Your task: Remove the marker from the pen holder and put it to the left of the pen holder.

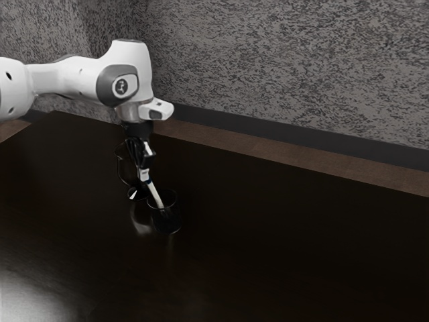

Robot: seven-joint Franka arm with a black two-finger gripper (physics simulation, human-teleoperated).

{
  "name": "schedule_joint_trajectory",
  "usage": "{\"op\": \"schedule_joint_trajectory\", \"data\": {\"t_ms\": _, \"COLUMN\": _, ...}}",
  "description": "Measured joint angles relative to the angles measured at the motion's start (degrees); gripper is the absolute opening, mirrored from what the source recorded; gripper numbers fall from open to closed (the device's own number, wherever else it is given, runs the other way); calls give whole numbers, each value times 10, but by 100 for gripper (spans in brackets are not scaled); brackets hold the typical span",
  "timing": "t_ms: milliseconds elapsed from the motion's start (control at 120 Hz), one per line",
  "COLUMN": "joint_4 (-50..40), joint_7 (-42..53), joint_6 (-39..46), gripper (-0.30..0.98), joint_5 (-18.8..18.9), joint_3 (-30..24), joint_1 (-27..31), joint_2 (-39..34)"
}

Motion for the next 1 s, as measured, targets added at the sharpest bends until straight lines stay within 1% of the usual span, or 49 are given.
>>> {"op": "schedule_joint_trajectory", "data": {"t_ms": 217, "joint_4": -31, "joint_7": -4, "joint_6": -11, "gripper": -10, "joint_5": -19, "joint_3": -1, "joint_1": 6, "joint_2": -88}}
{"op": "schedule_joint_trajectory", "data": {"t_ms": 283, "joint_4": -32, "joint_7": -5, "joint_6": -19, "gripper": -10, "joint_5": -22, "joint_3": -1, "joint_1": 21, "joint_2": -104}}
{"op": "schedule_joint_trajectory", "data": {"t_ms": 350, "joint_4": -38, "joint_7": -5, "joint_6": -26, "gripper": -10, "joint_5": -23, "joint_3": -1, "joint_1": 46, "joint_2": -106}}
{"op": "schedule_joint_trajectory", "data": {"t_ms": 467, "joint_4": -36, "joint_7": -5, "joint_6": -33, "gripper": -10, "joint_5": -22, "joint_3": 4, "joint_1": 85, "joint_2": -70}}
{"op": "schedule_joint_trajectory", "data": {"t_ms": 533, "joint_4": 3, "joint_7": -5, "joint_6": -35, "gripper": -10, "joint_5": -14, "joint_3": 13, "joint_1": 92, "joint_2": -26}}
{"op": "schedule_joint_trajectory", "data": {"t_ms": 633, "joint_4": 65, "joint_7": -5, "joint_6": -35, "gripper": -10, "joint_5": -1, "joint_3": 40, "joint_1": 94, "joint_2": 35}}
{"op": "schedule_joint_trajectory", "data": {"t_ms": 742, "joint_4": 94, "joint_7": -6, "joint_6": -31, "gripper": -10, "joint_5": 5, "joint_3": 73, "joint_1": 101, "joint_2": 61}}
{"op": "schedule_joint_trajectory", "data": {"t_ms": 883, "joint_4": 104, "joint_7": -5, "joint_6": -10, "gripper": -10, "joint_5": 5, "joint_3": 82, "joint_1": 135, "joint_2": 93}}
{"op": "schedule_joint_trajectory", "data": {"t_ms": 900, "joint_4": 105, "joint_7": -5, "joint_6": -8, "gripper": -9, "joint_5": 5, "joint_3": 82, "joint_1": 139, "joint_2": 96}}
{"op": "schedule_joint_trajectory", "data": {"t_ms": 1000, "joint_4": 106, "joint_7": -3, "joint_6": 2, "gripper": 14, "joint_5": -1, "joint_3": 82, "joint_1": 163, "joint_2": 117}}
